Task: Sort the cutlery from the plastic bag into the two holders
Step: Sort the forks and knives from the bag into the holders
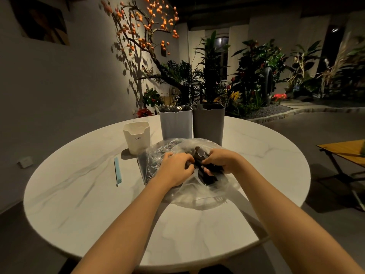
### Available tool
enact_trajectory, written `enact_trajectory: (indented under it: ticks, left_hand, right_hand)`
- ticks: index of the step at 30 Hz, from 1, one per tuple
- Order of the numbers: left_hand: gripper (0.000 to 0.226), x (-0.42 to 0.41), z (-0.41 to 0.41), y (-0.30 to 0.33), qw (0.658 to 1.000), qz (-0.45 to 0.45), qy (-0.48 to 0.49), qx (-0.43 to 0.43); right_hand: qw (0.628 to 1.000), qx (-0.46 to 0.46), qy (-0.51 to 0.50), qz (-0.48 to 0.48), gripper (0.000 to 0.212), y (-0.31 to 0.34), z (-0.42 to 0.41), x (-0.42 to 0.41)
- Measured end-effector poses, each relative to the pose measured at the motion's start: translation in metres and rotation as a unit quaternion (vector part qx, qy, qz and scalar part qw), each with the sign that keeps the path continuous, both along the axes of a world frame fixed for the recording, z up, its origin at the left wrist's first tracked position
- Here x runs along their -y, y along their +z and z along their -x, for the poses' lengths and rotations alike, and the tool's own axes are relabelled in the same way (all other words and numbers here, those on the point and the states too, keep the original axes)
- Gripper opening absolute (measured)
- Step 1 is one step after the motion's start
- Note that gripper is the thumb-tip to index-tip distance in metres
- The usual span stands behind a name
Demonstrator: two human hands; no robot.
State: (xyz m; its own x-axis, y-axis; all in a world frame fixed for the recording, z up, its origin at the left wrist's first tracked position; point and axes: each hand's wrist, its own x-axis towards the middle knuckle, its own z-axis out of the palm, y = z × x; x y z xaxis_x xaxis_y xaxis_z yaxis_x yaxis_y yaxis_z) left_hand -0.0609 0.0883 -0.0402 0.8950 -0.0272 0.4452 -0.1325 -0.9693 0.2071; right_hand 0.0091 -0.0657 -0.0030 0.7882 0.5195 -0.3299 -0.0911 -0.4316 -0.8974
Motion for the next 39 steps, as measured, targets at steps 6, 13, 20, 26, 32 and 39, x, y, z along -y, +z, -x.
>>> enact_trajectory:
  ticks: [6, 13, 20, 26, 32, 39]
  left_hand:
    - [0.027, -0.003, -0.002, -0.001, 0.998, 0.021, 0.054, -0.001]
    - [0.053, -0.014, -0.003, 0.000, 0.992, 0.111, 0.055, 0.027]
    - [0.030, -0.013, 0.000, 0.005, 0.972, 0.223, 0.041, 0.055]
    - [0.057, -0.014, -0.007, -0.001, 0.990, 0.084, 0.109, -0.016]
    - [0.058, -0.019, -0.010, -0.004, 0.987, 0.094, 0.126, -0.004]
    - [0.045, -0.021, -0.012, -0.004, 0.981, 0.090, 0.169, 0.011]
  right_hand:
    - [0.997, -0.033, 0.028, -0.063, 0.018, -0.005, 0.005, 0.012]
    - [0.977, -0.093, 0.115, -0.153, 0.013, -0.016, 0.000, 0.035]
    - [0.971, -0.098, 0.132, -0.175, 0.019, -0.017, 0.000, 0.043]
    - [0.980, -0.055, 0.134, -0.135, 0.017, -0.019, 0.005, 0.040]
    - [0.983, -0.050, 0.135, -0.115, 0.017, -0.016, 0.007, 0.044]
    - [0.984, -0.047, 0.124, -0.115, 0.022, -0.011, 0.010, 0.054]
